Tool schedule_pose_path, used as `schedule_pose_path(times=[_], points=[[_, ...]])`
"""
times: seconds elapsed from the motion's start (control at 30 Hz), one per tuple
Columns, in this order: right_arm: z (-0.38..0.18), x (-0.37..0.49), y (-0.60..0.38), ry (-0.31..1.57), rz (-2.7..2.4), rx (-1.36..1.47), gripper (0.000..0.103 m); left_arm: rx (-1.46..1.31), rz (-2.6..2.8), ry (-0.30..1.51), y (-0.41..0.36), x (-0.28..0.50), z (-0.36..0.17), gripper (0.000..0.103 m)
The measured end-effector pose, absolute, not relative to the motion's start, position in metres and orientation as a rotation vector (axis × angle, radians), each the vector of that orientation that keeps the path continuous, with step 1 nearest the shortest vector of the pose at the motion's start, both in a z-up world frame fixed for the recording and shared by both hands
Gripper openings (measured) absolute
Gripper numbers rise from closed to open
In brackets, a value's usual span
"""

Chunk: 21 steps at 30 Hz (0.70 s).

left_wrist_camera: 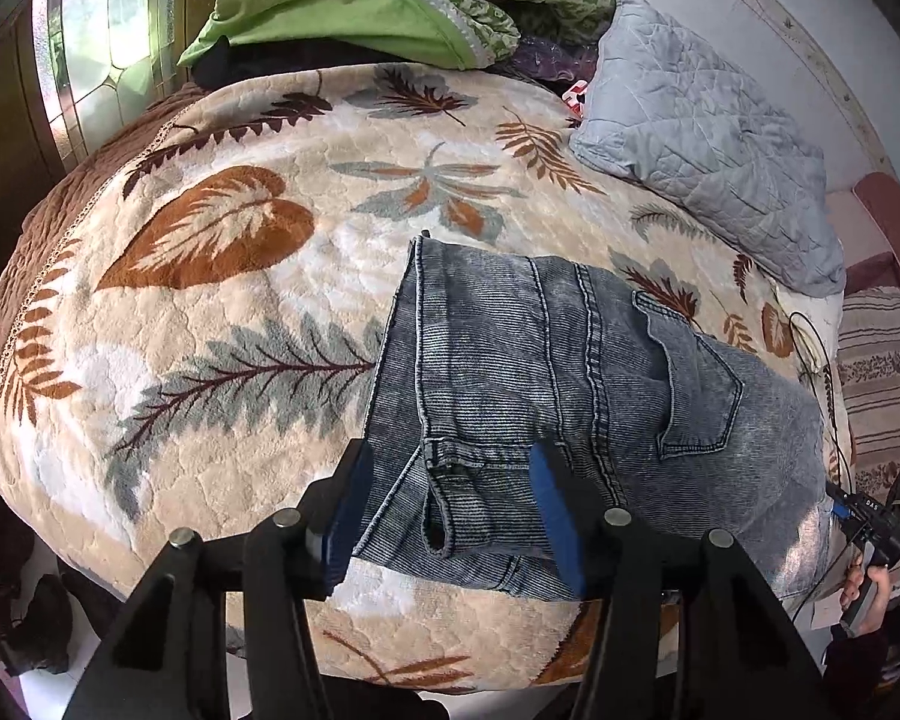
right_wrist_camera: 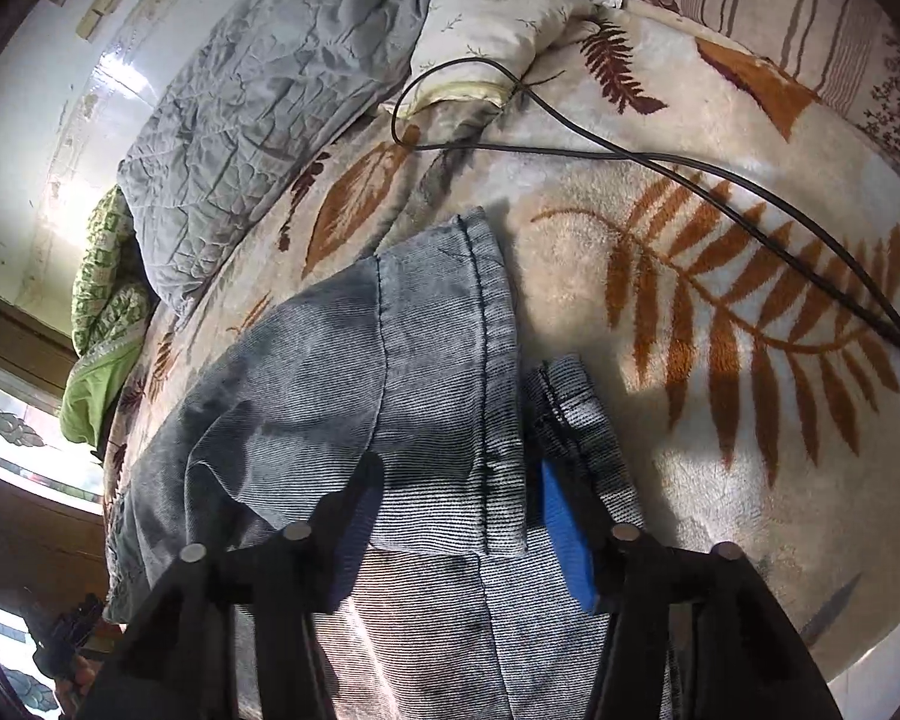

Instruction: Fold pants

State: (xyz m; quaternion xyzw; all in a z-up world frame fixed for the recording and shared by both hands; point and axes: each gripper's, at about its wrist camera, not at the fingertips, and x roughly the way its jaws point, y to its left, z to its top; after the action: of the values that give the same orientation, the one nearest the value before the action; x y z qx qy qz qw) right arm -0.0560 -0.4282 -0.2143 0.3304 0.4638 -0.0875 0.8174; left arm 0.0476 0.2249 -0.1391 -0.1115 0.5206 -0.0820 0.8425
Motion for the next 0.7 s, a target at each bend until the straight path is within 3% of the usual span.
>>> schedule_pose_path(times=[0.07, 0.1, 0.13, 0.23, 0.5, 0.7], points=[[-0.213, -0.055, -0.424, 1.015, -0.227, 0.646, 0.016, -0.223, -0.167, 1.121, 0.221, 0.05, -0.15, 0.055], [-0.211, -0.057, -0.423, 1.012, -0.229, 0.626, 0.015, -0.21, -0.166, 1.128, 0.219, 0.052, -0.154, 0.049], [-0.206, -0.06, -0.422, 0.999, -0.226, 0.616, 0.014, -0.198, -0.172, 1.132, 0.217, 0.053, -0.158, 0.034], [-0.18, -0.073, -0.416, 0.943, -0.198, 0.575, 0.01, -0.166, -0.153, 1.147, 0.213, 0.058, -0.166, 0.019], [-0.095, -0.135, -0.405, 0.81, -0.205, 0.434, 0.01, -0.162, -0.174, 1.104, 0.225, 0.059, -0.159, 0.013], [-0.106, -0.179, -0.413, 0.856, -0.247, 0.436, 0.009, -0.193, -0.191, 1.074, 0.243, 0.05, -0.143, 0.011]])
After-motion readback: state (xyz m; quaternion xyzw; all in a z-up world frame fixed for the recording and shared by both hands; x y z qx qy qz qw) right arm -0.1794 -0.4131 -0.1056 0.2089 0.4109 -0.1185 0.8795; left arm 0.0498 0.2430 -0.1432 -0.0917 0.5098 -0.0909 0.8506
